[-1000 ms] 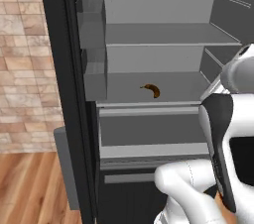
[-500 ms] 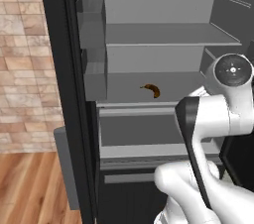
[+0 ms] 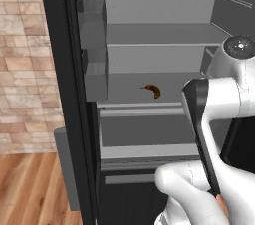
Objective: Retrieve the apple and banana from the fridge and place them into the bowl on the dining table.
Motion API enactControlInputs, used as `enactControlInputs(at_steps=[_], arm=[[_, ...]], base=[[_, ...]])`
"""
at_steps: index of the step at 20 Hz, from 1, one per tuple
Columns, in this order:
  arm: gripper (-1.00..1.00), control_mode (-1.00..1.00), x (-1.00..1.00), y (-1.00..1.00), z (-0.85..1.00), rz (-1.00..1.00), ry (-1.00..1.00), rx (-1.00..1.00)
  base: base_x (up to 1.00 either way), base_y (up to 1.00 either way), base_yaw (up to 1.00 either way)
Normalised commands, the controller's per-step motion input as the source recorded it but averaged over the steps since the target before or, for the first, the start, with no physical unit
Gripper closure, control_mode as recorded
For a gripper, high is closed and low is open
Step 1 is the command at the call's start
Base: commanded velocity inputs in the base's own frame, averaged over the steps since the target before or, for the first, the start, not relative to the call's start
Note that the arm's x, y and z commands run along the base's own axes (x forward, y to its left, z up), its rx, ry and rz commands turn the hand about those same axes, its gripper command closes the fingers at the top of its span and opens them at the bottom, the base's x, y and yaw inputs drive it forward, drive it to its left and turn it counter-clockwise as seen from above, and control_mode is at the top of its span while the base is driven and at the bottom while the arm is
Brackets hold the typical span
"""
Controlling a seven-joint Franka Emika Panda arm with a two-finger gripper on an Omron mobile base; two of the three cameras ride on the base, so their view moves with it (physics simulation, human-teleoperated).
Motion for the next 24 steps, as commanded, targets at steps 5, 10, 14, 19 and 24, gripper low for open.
enactControlInputs(at_steps=[5, 10, 14, 19, 24], arm=[[-1.0, -1.0, 0.23, 0.0, -0.21, 0.0, 0.12, 0.34], [-1.0, -1.0, 0.39, 0.0, -0.32, 0.0, 0.07, 0.24], [-1.0, -1.0, 0.55, 0.0, -0.4, 0.0, 0.0, 0.12], [-1.0, -1.0, 0.63, 0.02, -0.32, 0.0, 0.0, 0.02], [-1.0, -1.0, 0.58, 0.01, -0.33, 0.0, -0.01, 0.0]], base=[[0.0, 0.0, 0.0], [0.0, 0.0, 0.0], [0.0, 0.0, 0.0], [0.0, 0.0, 0.0], [0.0, 0.0, 0.0]])
